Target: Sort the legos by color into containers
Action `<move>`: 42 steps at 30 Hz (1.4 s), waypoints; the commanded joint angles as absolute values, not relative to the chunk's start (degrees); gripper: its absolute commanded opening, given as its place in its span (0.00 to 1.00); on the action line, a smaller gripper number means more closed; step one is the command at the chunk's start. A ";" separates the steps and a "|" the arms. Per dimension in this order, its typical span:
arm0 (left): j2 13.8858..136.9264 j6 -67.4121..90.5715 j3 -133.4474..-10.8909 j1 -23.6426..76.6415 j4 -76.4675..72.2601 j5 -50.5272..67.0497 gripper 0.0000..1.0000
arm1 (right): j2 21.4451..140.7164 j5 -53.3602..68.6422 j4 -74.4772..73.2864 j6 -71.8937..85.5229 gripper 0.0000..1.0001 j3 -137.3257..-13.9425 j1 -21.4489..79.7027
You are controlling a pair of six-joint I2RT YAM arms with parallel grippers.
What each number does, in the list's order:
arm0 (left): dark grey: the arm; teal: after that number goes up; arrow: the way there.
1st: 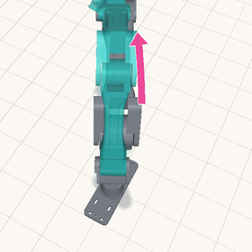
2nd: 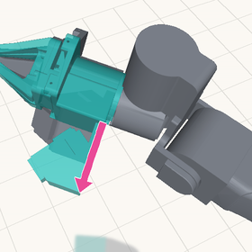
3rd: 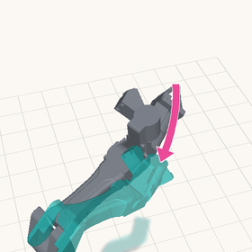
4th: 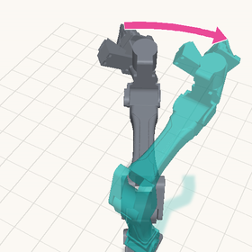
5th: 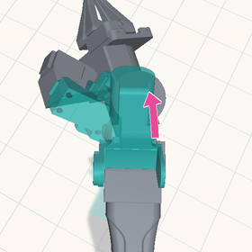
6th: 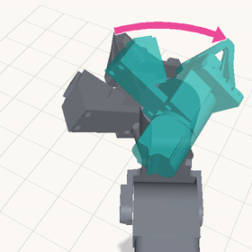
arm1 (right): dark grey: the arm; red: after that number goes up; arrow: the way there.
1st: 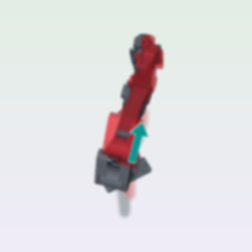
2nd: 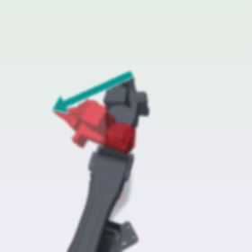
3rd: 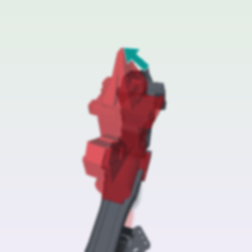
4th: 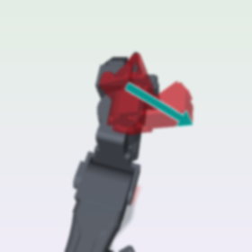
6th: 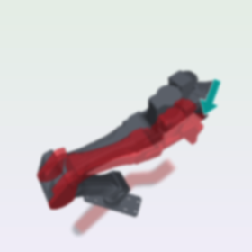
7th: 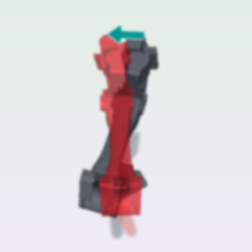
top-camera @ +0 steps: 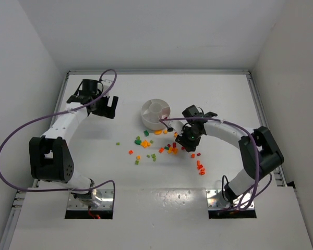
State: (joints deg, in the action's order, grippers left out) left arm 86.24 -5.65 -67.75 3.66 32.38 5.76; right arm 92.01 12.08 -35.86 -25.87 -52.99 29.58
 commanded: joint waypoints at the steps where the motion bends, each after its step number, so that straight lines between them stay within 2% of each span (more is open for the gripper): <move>1: 83.85 -6.50 -67.85 3.96 31.99 7.47 1.00 | 92.64 13.18 -32.70 -33.91 0.45 -54.67 30.84; 10: 84.90 -6.50 -67.85 4.48 31.99 7.47 1.00 | 94.39 12.66 -30.94 -39.98 0.45 -54.14 33.39; 24: 86.04 -6.50 -68.91 4.48 32.52 6.94 1.00 | 100.90 11.43 -28.65 -39.99 0.45 -56.43 34.63; 28: 86.04 -6.50 -68.91 4.48 32.52 6.42 1.00 | 101.60 10.90 -28.12 -39.99 0.38 -56.43 34.63; 31: 86.04 -6.50 -68.91 4.48 32.52 6.42 1.00 | 102.13 10.90 -27.60 -39.99 0.29 -56.43 34.63; 35: 86.57 -6.50 -69.43 4.48 32.52 6.42 1.00 | 102.13 9.32 -28.55 -38.59 0.07 -56.95 34.63; 38: 86.57 -6.50 -69.43 4.48 32.52 6.42 1.00 | 99.76 10.88 -31.02 -34.99 0.03 -60.10 34.02; 42: 86.57 -6.50 -69.96 4.48 32.52 6.42 1.00 | 97.12 14.23 -36.03 -29.02 0.03 -69.68 33.49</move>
